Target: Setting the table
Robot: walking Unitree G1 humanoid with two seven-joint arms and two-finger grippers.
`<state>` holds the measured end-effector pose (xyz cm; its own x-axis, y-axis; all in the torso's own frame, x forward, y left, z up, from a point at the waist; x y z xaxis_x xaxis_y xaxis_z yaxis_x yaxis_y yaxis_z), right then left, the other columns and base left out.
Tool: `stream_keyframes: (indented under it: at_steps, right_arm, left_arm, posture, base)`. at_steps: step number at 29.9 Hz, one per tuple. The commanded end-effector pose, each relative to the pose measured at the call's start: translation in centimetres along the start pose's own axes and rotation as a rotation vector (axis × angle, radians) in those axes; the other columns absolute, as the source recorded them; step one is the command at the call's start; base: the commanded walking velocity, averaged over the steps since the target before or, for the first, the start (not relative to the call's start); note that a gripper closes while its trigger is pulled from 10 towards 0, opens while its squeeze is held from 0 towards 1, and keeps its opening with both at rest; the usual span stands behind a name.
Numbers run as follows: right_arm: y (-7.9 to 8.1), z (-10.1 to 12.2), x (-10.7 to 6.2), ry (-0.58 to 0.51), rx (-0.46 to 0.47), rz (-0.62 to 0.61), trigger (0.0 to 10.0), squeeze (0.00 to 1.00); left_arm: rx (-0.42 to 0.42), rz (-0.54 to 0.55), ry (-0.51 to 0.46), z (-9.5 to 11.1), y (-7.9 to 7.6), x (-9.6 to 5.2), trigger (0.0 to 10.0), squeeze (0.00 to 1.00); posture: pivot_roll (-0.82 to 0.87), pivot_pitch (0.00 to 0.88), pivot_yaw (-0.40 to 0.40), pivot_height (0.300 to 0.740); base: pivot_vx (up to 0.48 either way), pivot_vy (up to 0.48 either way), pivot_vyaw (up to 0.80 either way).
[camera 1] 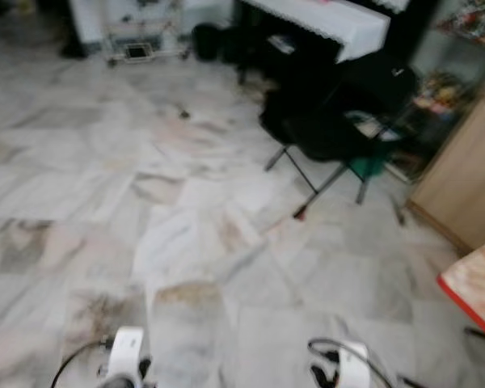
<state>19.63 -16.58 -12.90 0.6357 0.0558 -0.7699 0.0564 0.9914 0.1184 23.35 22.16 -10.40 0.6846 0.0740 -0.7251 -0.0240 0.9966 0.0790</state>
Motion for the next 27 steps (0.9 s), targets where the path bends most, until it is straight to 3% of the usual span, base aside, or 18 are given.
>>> stream_keyframes:
  at_steps: [1, 27]
  right_arm:
    - [-1.30, 0.11, -0.16, 0.001, -0.006, -0.030, 10.0, 0.00]
    - [-1.25, 0.18, -0.13, -0.001, -0.001, -0.034, 10.0, 0.00]
  left_arm:
    - [-0.009, -0.026, 0.006, 0.01, -1.12, 0.14, 10.0, 0.00]
    - [0.001, -0.032, 0.001, 0.21, -1.01, 0.16, 10.0, 0.00]
  posture:
    - [0.08, 0.000, -0.034, 0.724]
    - [0.07, 0.000, -0.030, 0.724]
  base:
    - [0.000, 0.000, -0.64]
    - [0.000, 0.000, -0.64]
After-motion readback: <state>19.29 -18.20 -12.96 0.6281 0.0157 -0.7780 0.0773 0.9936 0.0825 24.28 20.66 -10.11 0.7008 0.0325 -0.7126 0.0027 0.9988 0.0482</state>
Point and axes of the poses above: a point about 5 cm out from each wrist's last joint towards the gripper, its own x axis pointing out of the wrist towards the gripper, its own z axis along the axis of the wrist's last joint, y = z × x, the point moved 5 cm from there along x, pointing out of the wrist towards the gripper, and after that the axes turned 1 degree about -x, right-handed, at the moved point
